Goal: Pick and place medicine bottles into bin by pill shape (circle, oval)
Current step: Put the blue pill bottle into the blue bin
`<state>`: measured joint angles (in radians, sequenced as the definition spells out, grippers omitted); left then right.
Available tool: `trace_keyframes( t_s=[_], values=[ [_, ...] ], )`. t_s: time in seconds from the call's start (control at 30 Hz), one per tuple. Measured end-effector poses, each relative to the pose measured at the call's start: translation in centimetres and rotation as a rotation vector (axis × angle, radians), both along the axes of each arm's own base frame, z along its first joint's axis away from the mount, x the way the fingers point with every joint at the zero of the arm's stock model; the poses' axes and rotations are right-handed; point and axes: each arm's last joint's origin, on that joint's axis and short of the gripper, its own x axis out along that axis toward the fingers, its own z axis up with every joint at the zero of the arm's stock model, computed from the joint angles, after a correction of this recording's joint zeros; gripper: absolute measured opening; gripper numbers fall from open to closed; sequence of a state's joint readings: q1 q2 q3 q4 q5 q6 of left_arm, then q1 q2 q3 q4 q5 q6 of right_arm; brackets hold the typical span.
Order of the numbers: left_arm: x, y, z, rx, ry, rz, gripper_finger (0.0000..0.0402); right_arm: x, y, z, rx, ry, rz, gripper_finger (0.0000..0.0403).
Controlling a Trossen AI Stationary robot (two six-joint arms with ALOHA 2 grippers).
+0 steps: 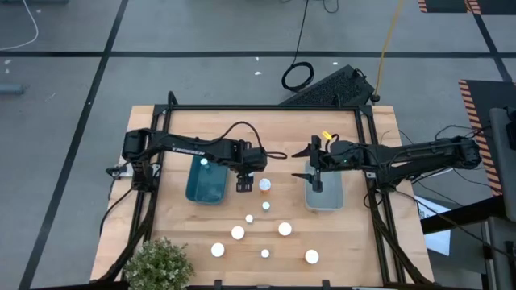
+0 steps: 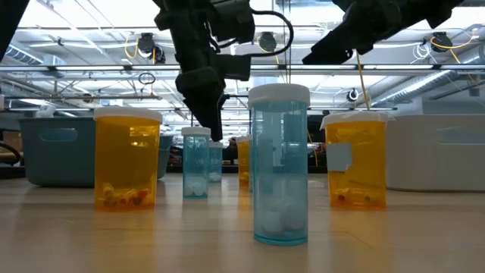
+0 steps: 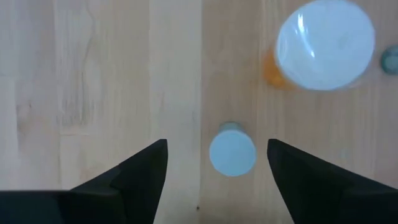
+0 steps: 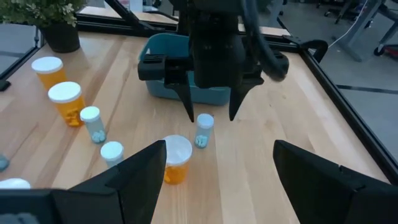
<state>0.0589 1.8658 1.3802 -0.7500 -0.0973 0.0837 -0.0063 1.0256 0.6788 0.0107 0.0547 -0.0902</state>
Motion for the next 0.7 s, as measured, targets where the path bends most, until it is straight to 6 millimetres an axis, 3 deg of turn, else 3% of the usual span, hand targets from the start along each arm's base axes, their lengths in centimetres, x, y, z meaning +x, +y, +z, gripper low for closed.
trace_keyframes(
  t_s=[0.47,0.7],
  values=[
    [0.3,0.0,-1.3,-0.001,0.042,-0.009,0.0235,0.0,0.0,0.0,-0.003,0.001,0.002,0.0288],
    [0.2,0.0,-1.3,-0.003,0.045,-0.005,0.0193,0.0,0.0,0.0,-0.003,0.001,0.002,0.0288]
  ],
)
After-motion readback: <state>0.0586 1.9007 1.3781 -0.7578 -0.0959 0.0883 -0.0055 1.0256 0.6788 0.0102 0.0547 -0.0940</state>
